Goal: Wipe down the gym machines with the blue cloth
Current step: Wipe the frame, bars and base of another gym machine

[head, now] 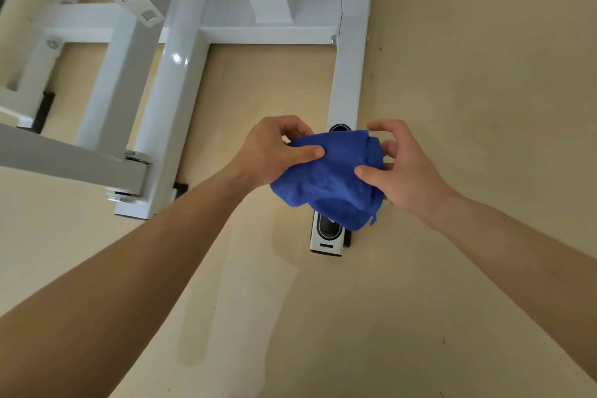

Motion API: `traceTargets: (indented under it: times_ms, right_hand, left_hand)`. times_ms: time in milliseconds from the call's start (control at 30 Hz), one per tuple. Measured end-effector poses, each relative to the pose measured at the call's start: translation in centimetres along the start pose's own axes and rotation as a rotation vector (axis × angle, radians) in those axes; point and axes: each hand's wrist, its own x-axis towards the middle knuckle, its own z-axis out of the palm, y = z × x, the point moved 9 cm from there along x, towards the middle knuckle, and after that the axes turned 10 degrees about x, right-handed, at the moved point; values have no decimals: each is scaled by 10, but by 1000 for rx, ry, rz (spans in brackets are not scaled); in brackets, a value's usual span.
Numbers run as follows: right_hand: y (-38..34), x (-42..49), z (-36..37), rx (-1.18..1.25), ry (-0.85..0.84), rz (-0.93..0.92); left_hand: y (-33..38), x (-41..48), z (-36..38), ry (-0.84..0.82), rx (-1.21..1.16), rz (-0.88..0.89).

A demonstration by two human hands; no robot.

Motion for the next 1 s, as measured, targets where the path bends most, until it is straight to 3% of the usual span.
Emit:
traceTargets:
  times_ms: [67,200,333,400,500,600,667,800,1000]
  right_hand:
    - [9,-1,-1,26,16,54]
    - [39,-1,-6,254,123,286]
    - [50,-2,5,347,73,384]
    - [52,-1,5,177,86,354]
    - [45,-3,-11,-159,267,281]
    - [26,-14,-14,-430,433,79]
    - [22,-15,4,-436,369,-4]
    - [42,-11,45,-216,159,49]
    - [52,5,46,-216,179,27]
  left_hand:
    - [-6,0,2,-24,-17,-61]
    - [-29,-8,27,-278,-238,-256]
    - [-45,-9,25,-155,-440,-356]
    - [-52,-10,28,-131,-300,-378]
    - [-63,-19,39,-133,-88,-437]
    - [-60,-22,34,50,133,-386]
    - [-44,-21,37,134,144,-298]
    - [-24,-21,77,34,5,-222]
    - [-24,-9,87,3,-9,-159]
